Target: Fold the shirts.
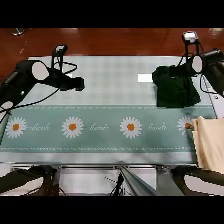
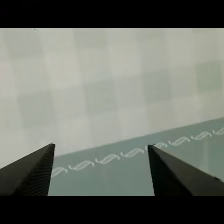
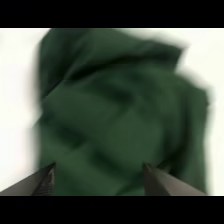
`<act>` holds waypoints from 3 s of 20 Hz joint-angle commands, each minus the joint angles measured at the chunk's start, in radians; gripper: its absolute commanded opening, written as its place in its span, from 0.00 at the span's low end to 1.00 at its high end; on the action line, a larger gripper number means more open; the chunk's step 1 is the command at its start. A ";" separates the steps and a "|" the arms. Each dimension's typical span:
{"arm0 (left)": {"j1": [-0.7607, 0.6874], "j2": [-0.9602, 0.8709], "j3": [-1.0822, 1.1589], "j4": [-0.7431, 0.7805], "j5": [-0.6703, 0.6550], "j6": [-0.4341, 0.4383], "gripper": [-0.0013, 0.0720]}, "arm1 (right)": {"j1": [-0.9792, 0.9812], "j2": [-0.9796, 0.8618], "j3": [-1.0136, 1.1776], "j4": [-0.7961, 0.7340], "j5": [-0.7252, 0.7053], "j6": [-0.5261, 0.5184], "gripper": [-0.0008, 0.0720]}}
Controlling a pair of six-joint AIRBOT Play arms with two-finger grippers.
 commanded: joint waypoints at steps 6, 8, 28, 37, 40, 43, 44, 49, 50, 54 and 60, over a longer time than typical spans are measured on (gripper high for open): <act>0.052 -0.016 0.000 0.253 0.055 0.001 0.98 | -0.258 -0.229 0.002 0.134 -0.140 0.121 0.86; 0.081 -0.016 0.000 0.252 -0.006 -0.003 0.98 | -0.300 -0.280 0.002 0.243 -0.131 0.091 0.86; 0.131 0.713 -0.624 -0.307 -0.168 0.002 0.98 | -0.290 0.248 0.530 0.749 0.059 -0.399 0.04; 0.131 0.742 -0.641 -0.320 -0.116 0.001 0.98 | -0.064 0.423 0.684 0.752 0.192 -0.474 0.04; 0.131 0.742 -0.641 -0.320 -0.095 0.002 0.98 | 0.061 0.381 0.649 0.781 0.423 -0.471 0.04; 0.131 0.742 -0.641 -0.319 -0.062 0.002 0.98 | 0.243 0.362 0.421 0.790 0.427 -0.423 0.04; 0.131 0.742 -0.641 -0.319 -0.056 0.002 0.98 | 0.305 0.357 0.307 0.790 0.402 -0.409 0.04; 0.131 0.741 -0.641 -0.320 -0.062 0.001 0.98 | 0.528 0.219 -0.127 0.854 0.064 -0.270 0.05; 0.131 0.741 -0.641 -0.320 -0.065 0.001 0.98 | 0.548 0.162 -0.138 0.893 0.029 -0.266 0.05; 0.131 0.740 -0.641 -0.320 -0.066 0.002 0.98 | 0.506 0.049 -0.108 1.057 0.034 -0.318 0.86; 0.131 0.740 -0.623 -0.322 -0.323 -0.001 0.98 | -0.059 0.241 -0.010 0.721 0.372 -0.290 0.86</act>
